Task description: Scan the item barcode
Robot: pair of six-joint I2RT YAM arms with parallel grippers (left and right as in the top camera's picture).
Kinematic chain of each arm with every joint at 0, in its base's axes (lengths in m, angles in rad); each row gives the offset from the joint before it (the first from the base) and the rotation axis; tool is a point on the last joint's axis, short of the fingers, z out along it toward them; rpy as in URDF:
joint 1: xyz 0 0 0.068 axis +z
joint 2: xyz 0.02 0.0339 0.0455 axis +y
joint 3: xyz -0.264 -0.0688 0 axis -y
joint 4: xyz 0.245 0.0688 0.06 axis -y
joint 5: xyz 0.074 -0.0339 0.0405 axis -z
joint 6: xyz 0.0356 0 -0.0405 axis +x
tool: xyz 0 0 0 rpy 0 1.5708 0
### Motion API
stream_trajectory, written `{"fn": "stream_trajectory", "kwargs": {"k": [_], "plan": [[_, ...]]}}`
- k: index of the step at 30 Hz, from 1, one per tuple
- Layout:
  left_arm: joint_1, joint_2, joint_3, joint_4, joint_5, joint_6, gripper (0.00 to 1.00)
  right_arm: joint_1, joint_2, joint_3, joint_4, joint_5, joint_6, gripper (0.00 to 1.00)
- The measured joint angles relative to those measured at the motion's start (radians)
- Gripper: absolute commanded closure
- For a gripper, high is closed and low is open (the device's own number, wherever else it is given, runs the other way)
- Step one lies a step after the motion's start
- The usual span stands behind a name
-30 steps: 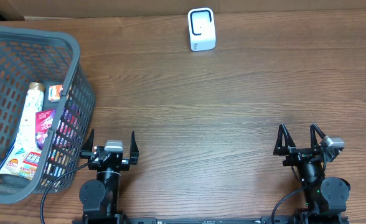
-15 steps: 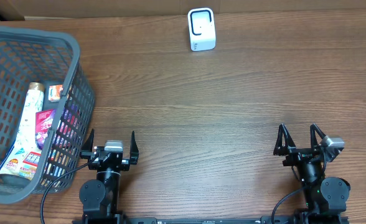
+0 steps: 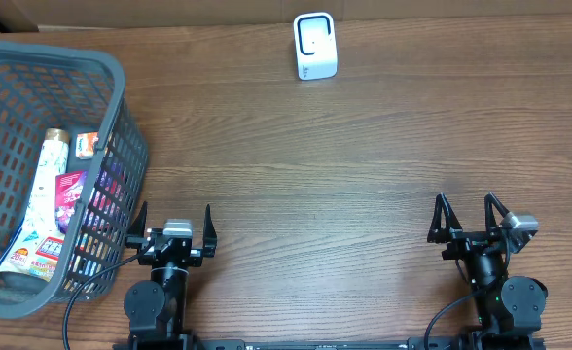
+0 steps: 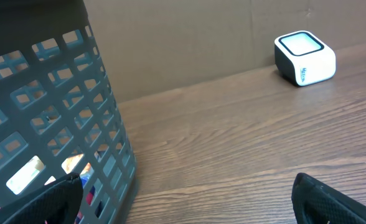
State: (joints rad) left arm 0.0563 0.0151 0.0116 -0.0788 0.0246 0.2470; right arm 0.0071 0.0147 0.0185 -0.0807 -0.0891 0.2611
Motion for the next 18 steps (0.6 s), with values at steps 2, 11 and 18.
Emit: {"fn": "stream_trajectory", "kwargs": {"k": [2,11,18], "plan": [[0.000,0.000,0.000,0.000,-0.004,0.004,0.00,0.000,0.000,0.000,0.000,0.000,0.001,0.00],[0.000,0.000,-0.001,0.040,0.031,0.015,0.00,0.000,0.000,0.000,0.000,0.000,0.001,0.00],[0.000,0.000,-0.001,0.048,0.266,-0.036,0.00,0.000,0.000,0.000,0.000,0.000,0.001,0.00]]}}
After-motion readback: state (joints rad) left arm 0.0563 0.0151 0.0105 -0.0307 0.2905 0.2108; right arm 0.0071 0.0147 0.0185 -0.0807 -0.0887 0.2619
